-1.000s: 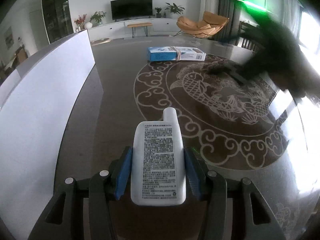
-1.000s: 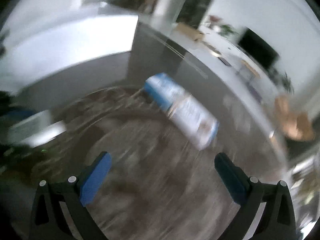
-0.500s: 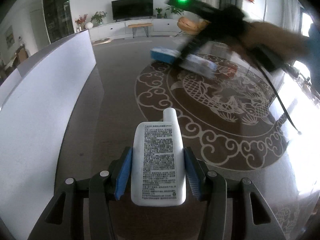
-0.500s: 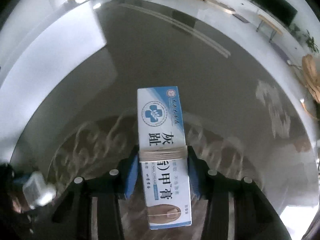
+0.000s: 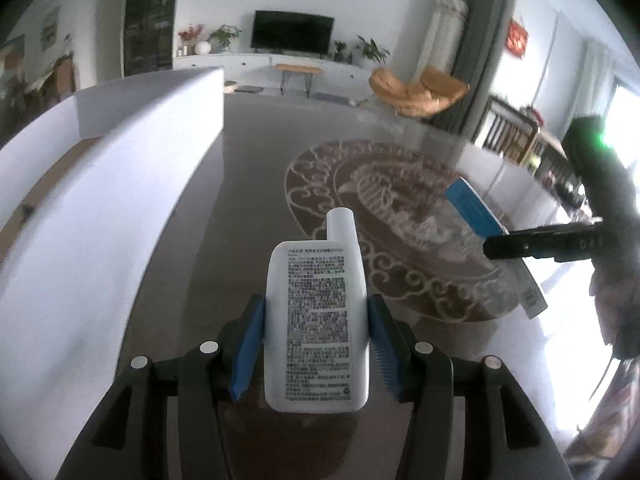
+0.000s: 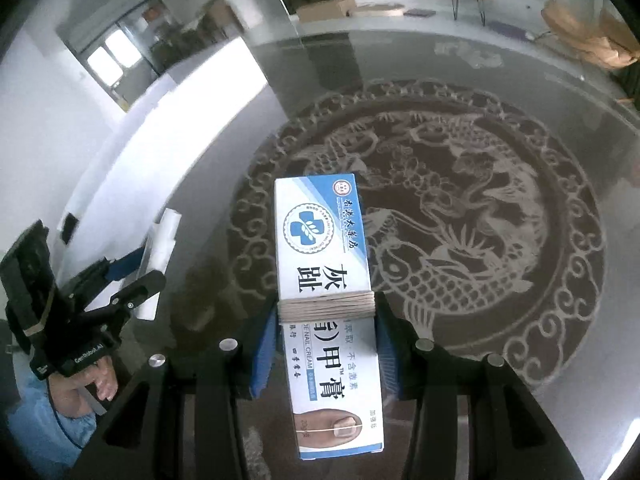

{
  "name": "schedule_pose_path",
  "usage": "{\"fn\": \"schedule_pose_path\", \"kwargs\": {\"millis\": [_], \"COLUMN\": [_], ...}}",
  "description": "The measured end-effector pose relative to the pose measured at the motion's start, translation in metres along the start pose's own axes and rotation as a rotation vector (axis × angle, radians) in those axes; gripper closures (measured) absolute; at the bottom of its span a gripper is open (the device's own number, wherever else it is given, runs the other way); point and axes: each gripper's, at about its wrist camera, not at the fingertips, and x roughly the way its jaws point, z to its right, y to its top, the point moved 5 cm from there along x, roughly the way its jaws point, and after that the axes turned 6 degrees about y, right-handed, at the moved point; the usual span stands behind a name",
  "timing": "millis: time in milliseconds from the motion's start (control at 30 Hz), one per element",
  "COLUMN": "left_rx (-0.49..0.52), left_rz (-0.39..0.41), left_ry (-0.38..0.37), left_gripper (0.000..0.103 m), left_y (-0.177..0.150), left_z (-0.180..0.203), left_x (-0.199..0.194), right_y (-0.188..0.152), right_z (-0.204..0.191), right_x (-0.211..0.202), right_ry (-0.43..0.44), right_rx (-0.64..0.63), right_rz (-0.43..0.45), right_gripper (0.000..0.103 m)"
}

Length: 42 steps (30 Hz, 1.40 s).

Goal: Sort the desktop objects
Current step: 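Carry bottle and box over the partition and release both onto the brown floor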

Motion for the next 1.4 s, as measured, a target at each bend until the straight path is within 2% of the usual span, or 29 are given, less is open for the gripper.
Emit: {"fn": "schedule_pose_path", "kwargs": {"millis": [67,167,300,400,467,567,700,767,800,833,900,933,967,1000,1033,1100,1200,1267,1333,1400], "left_rx": [-0.025,-0.051,-0.107,-0.144,-0.160,-0.190,-0.202,-0.220,-0.237,-0.248,-0.258,-0.262,-0.265,-0.266,-0.266,-0.263,-0.314,-0.368,-0.366,-0.337], "left_rz": [0.023,0.061,0.124,0.149,0.135,0.070,-0.024,-0.069,-0.103,-0.117,-0.097,-0.080,-0.061,-0.037,-0.008,0.002,0.021,-0.026,-0.071,-0.069], "left_ry": [-0.008,-0.003,0.043,0.131,0.215,0.291,0.350,0.369,0.366,0.362,0.376,0.395,0.428,0.476,0.533,0.623,0.596,0.593,0.635,0.687], "left_gripper": [0.052,0.052,0.052,0.052,0.052,0.052,0.052,0.050,0.050,0.049,0.032,0.013,0.002,0.001,0.001,0.001,0.001,0.001,0.001,0.001], "left_y": [0.004,0.014,0.042,0.063,0.073,0.080,0.070,0.063,0.060,0.059,0.060,0.060,0.061,0.062,0.063,0.062,0.058,0.049,0.045,0.045], "left_z": [-0.004,-0.015,-0.060,-0.109,-0.147,-0.193,-0.219,-0.227,-0.229,-0.229,-0.227,-0.227,-0.227,-0.226,-0.226,-0.225,-0.219,-0.220,-0.220,-0.218], "left_x": [-0.016,-0.044,-0.084,-0.109,-0.113,-0.099,-0.067,-0.054,-0.047,-0.045,-0.050,-0.054,-0.059,-0.066,-0.074,-0.085,-0.094,-0.100,-0.100,-0.100], "right_y": [0.007,0.036,0.073,0.097,0.118,0.143,0.159,0.159,0.156,0.153,0.148,0.147,0.146,0.146,0.147,0.148,0.147,0.145,0.146,0.143], "right_z": [-0.009,-0.030,-0.091,-0.158,-0.208,-0.267,-0.327,-0.335,-0.337,-0.335,-0.329,-0.326,-0.324,-0.321,-0.323,-0.322,-0.316,-0.312,-0.312,-0.312], "right_x": [-0.012,-0.012,-0.012,-0.004,0.016,0.052,0.129,0.164,0.181,0.197,0.205,0.201,0.196,0.187,0.179,0.163,0.143,0.132,0.129,0.124], "right_ry": [0.007,0.033,0.110,0.200,0.257,0.292,0.250,0.225,0.209,0.178,0.158,0.168,0.175,0.171,0.160,0.143,0.083,0.029,0.005,0.000], "right_rx": [-0.012,-0.031,-0.101,-0.161,-0.209,-0.267,-0.334,-0.342,-0.339,-0.329,-0.314,-0.302,-0.294,-0.288,-0.290,-0.303,-0.320,-0.343,-0.360,-0.367], "right_rz": [0.022,0.060,0.105,0.143,0.154,0.141,0.062,0.000,-0.054,-0.098,-0.103,-0.085,-0.067,-0.039,-0.016,0.026,0.057,0.067,0.074,0.078], "right_gripper": [0.058,0.058,0.058,0.058,0.058,0.058,0.058,0.054,0.045,0.040,0.036,0.034,0.024,0.015,0.012,0.010,0.004,0.003,0.003,0.003]}}
